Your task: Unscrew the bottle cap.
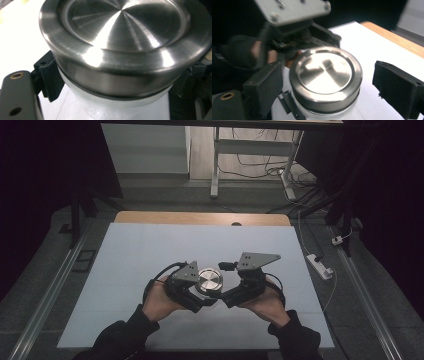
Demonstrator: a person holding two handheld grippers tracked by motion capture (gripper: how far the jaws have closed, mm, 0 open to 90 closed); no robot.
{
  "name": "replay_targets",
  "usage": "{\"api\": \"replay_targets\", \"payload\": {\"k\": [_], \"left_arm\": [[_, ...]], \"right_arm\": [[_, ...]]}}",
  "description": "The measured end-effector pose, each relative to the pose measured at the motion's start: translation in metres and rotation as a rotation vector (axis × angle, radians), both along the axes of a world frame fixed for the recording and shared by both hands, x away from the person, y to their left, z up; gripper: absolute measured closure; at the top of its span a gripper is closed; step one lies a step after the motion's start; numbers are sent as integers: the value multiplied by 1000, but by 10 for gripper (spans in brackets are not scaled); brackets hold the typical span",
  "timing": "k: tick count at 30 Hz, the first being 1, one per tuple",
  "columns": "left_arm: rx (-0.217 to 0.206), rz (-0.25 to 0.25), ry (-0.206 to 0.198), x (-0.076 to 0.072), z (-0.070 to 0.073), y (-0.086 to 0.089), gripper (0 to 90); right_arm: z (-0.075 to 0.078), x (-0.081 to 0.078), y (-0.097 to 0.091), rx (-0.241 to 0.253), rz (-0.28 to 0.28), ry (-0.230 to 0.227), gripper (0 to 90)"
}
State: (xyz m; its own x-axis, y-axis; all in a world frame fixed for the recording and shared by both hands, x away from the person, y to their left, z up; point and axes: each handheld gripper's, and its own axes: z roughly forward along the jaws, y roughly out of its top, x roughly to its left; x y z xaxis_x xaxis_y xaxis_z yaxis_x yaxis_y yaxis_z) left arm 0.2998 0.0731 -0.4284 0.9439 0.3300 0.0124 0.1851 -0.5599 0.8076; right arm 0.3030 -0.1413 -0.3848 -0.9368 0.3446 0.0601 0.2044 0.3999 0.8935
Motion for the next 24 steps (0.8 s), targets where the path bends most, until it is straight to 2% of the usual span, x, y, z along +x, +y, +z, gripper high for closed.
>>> {"api": "replay_targets", "payload": {"k": [3, 5, 7, 10, 12, 14, 15, 17, 22, 24], "left_arm": [[6, -6, 0, -1, 0, -1, 153], [0, -26, 4, -1, 0, -1, 153], [-9, -84, 6, 0, 1, 1, 154], [-62, -187, 26, -1, 1, 3, 154], [-92, -250, 37, -3, 2, 2, 153], [-87, -255, 36, -5, 4, -1, 153], [-76, -250, 29, -5, 5, -1, 153], [-69, -223, 22, -4, 6, 0, 154], [-55, -144, 6, -2, 8, 6, 154], [-57, -123, 5, -2, 9, 6, 154]], "right_arm": [[-7, -2, 8, -13, -29, -11, 159], [-7, -4, 9, -1, -15, -17, 192], [-5, -6, 8, -17, 9, -36, 193], [-3, -5, 3, 8, 117, -35, 194], [-3, 0, -2, 50, 224, -16, 193], [-4, 5, -8, 90, 305, 22, 192], [-3, 6, -10, 93, 315, 26, 191], [-2, 6, -12, 85, 296, 27, 182], [9, -1, -9, -3, 159, -26, 163], [12, -4, -8, -13, 121, -27, 164]]}}
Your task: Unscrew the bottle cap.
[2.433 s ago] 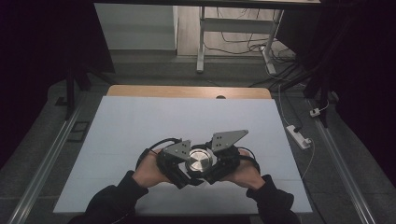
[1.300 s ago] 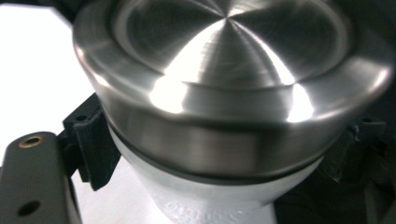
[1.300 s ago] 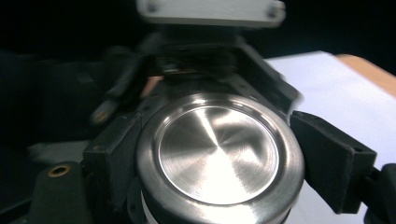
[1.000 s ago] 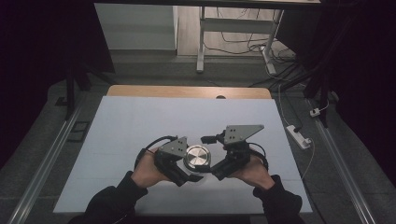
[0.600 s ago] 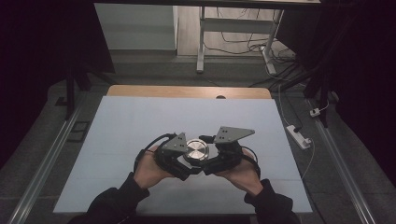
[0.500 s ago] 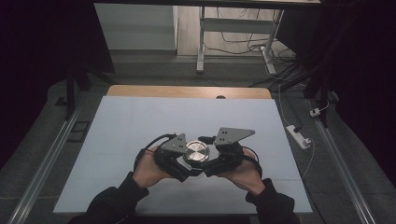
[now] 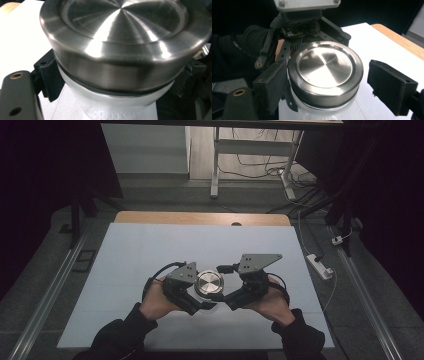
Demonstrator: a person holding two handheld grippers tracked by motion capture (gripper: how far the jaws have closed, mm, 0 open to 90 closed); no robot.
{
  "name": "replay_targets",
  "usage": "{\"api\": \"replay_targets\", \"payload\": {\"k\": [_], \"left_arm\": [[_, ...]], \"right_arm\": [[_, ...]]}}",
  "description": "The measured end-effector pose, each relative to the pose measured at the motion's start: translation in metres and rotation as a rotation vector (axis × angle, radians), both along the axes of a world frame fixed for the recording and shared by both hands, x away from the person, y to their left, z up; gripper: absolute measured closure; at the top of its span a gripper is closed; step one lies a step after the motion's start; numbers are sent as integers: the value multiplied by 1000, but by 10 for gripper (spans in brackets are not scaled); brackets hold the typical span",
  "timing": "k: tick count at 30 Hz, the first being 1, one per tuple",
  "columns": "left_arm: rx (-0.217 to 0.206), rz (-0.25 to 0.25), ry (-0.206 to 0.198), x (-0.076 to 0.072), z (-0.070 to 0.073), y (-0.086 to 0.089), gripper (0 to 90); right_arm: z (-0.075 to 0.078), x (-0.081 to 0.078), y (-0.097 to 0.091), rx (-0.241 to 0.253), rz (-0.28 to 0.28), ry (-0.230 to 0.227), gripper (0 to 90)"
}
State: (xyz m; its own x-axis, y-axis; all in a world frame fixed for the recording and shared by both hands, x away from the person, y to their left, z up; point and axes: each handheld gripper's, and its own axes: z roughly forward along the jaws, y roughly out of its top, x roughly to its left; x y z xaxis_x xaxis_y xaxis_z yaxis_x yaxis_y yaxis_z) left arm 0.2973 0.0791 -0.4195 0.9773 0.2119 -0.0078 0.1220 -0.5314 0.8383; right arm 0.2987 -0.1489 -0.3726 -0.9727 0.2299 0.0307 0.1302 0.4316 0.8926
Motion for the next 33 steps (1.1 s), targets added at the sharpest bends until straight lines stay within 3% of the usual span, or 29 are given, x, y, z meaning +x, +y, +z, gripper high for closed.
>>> {"api": "replay_targets", "payload": {"k": [2, 4, 8, 12, 16, 21, 27, 33], "left_arm": [[18, 9, -8, -1, 1, -2, 154], [40, 14, -18, -3, 1, -5, 154], [42, 13, -19, -4, 2, -6, 154], [40, 8, -17, -3, 1, -5, 154], [37, 1, -9, 1, -4, -4, 154], [26, -9, 2, 2, -5, -3, 154], [1, -59, 14, 5, -7, 0, 154], [-23, -142, 33, 7, -9, 3, 154]], "right_arm": [[2, -3, 2, 2, -18, 11, 177], [1, -6, 7, -26, -39, 11, 180], [1, -11, 13, -58, -70, -18, 192], [1, -11, 12, -42, -84, -8, 194], [-3, -11, 15, -53, -96, -27, 195], [-6, -7, 14, -25, -84, -10, 196], [-7, -5, 12, -5, -46, 3, 196], [-9, -4, 11, 0, 22, 1, 196]]}}
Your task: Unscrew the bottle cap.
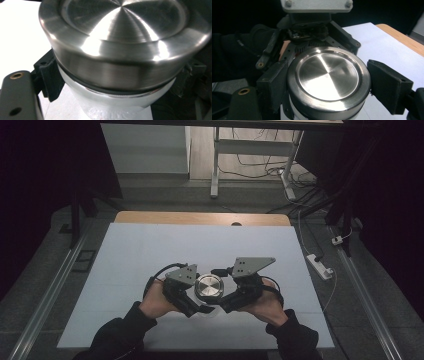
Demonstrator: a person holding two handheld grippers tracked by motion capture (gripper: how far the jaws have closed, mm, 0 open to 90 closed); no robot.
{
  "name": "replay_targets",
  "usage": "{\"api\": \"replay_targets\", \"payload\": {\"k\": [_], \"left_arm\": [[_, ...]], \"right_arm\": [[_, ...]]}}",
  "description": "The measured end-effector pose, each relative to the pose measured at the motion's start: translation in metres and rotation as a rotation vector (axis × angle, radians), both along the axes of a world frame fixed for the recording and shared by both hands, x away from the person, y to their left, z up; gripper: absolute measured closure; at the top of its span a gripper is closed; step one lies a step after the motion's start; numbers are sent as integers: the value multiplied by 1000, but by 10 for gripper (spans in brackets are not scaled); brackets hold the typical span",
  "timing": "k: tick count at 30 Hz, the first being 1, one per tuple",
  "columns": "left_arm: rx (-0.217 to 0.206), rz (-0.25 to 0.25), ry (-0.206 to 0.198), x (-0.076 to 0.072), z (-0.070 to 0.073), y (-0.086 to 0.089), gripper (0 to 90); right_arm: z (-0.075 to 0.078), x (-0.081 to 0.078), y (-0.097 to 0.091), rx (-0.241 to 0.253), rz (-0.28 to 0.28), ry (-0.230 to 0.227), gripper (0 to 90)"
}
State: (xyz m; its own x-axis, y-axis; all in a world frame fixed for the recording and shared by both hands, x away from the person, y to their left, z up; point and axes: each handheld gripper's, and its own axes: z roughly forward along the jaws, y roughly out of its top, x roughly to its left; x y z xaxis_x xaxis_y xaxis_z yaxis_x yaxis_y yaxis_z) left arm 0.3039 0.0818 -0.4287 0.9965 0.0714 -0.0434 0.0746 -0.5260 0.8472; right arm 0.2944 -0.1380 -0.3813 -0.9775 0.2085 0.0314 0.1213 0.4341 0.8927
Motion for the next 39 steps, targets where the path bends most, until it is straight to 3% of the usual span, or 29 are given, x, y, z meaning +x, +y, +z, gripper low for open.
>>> {"api": "replay_targets", "payload": {"k": [6, 8, 10, 12, 15, 18, 20, 24, 26, 28, 29, 31, 33, 34, 36, 39], "left_arm": [[-20, -103, 16, 1, -5, 1, 154], [-22, -72, 16, 1, -5, -1, 154], [-15, -10, 8, 2, -4, -1, 154], [-7, 86, -3, 3, -2, 2, 154], [16, 223, -26, 4, 1, 5, 154], [30, 305, -30, 3, 1, 3, 154], [54, 328, -45, 0, 2, -1, 154], [90, 352, -72, -5, 2, -10, 154], [92, 333, -67, -6, 3, -10, 154], [67, 292, -47, -5, 3, -8, 154], [53, 238, -27, -3, 4, -6, 154], [27, 150, -19, -3, 3, -3, 154], [-16, 35, 7, -3, 1, -1, 153], [-30, 7, 24, -3, -1, -2, 154], [-25, 19, 30, -4, -2, -5, 153], [16, 113, -5, -4, -2, -6, 153]], "right_arm": [[-3, 3, -2, 9, 107, 24, 195], [-4, 5, -4, 3, 128, 38, 193], [-3, 6, -6, 12, 84, 24, 174], [1, 7, -9, 26, 30, 28, 135], [7, 6, -13, 2, -108, -11, 114], [5, 5, -10, 20, -193, 20, 124], [1, 5, -3, 19, -244, 32, 131], [-8, 3, 8, 35, -284, 70, 177], [-8, -1, 10, 21, -304, 38, 188], [-5, -3, 9, 2, -276, 10, 195], [-4, -3, 8, 2, -250, 7, 195], [-2, -1, 3, 13, -164, 10, 195], [-2, 4, -3, 31, -32, 39, 195], [-2, 7, -7, 45, 31, 64, 195], [-4, 13, -12, 57, 98, 105, 193], [-1, 13, -14, 25, 35, 103, 145]]}}
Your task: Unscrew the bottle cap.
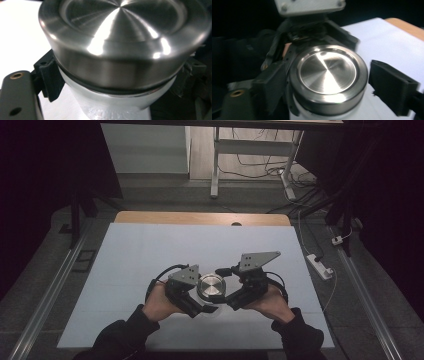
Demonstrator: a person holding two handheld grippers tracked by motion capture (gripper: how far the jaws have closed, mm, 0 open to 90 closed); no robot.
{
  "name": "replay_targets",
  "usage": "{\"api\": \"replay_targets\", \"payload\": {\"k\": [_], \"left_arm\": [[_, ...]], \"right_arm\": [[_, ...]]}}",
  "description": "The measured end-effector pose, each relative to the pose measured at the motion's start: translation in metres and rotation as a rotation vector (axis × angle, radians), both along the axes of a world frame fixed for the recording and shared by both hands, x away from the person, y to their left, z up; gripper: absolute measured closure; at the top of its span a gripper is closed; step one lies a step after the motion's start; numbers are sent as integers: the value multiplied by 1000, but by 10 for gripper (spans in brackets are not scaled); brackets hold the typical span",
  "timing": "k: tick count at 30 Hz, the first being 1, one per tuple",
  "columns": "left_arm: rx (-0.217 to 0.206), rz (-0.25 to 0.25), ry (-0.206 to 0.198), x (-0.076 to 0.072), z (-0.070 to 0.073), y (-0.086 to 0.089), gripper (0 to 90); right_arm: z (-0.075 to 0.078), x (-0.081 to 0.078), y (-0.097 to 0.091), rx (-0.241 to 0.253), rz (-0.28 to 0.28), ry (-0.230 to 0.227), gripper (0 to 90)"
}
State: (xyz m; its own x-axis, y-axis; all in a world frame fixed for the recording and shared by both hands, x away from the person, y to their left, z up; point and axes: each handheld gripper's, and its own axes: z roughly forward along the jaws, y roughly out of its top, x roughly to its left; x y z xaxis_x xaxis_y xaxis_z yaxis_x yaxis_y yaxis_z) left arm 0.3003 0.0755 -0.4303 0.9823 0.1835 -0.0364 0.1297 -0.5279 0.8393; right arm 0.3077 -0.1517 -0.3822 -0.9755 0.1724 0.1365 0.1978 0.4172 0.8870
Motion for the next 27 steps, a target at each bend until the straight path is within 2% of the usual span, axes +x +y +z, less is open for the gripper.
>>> {"api": "replay_targets", "payload": {"k": [2, 4, 5, 7, 9, 11, 12, 13, 15, 18, 19, 20, 22, 24, 27], "left_arm": [[3, 47, -3, 2, -2, 2, 153], [6, 105, 0, 3, -3, 3, 154], [9, 145, -4, 3, -3, 2, 154], [41, 193, -25, 1, -3, -1, 154], [45, 213, -30, -1, -3, -3, 153], [50, 209, -33, -2, -3, -4, 154], [47, 210, -37, -3, -2, -5, 154], [46, 209, -38, -3, -1, -5, 154], [41, 198, -37, -3, 0, -4, 154], [38, 174, -30, -2, -1, -3, 153], [14, 106, -13, 0, -2, 0, 153], [-7, 62, 7, 2, -4, 2, 153], [-26, 10, 14, 4, -5, 4, 154], [-33, -24, 25, 4, -5, 5, 153], [-47, -56, 33, 5, -6, 7, 154]], "right_arm": [[5, -3, -1, -12, -68, -24, 142], [8, -8, 3, -52, -137, -59, 135], [8, -10, 6, -65, -162, -65, 131], [6, -13, 12, -73, -215, -55, 131], [4, -16, 19, -87, -276, -72, 132], [1, -16, 23, -88, -311, -61, 153], [-1, -15, 23, -87, -314, -58, 188], [-2, -15, 23, -90, -314, -67, 194], [-2, -13, 21, -76, -303, -54, 196], [-1, -15, 20, -86, -275, -77, 196], [-1, -16, 20, -85, -256, -78, 197], [-1, -15, 19, -80, -235, -71, 197], [-1, -14, 17, -67, -184, -60, 197], [-1, -13, 15, -47, -146, -41, 197], [0, -13, 14, -36, -114, -51, 197]]}}
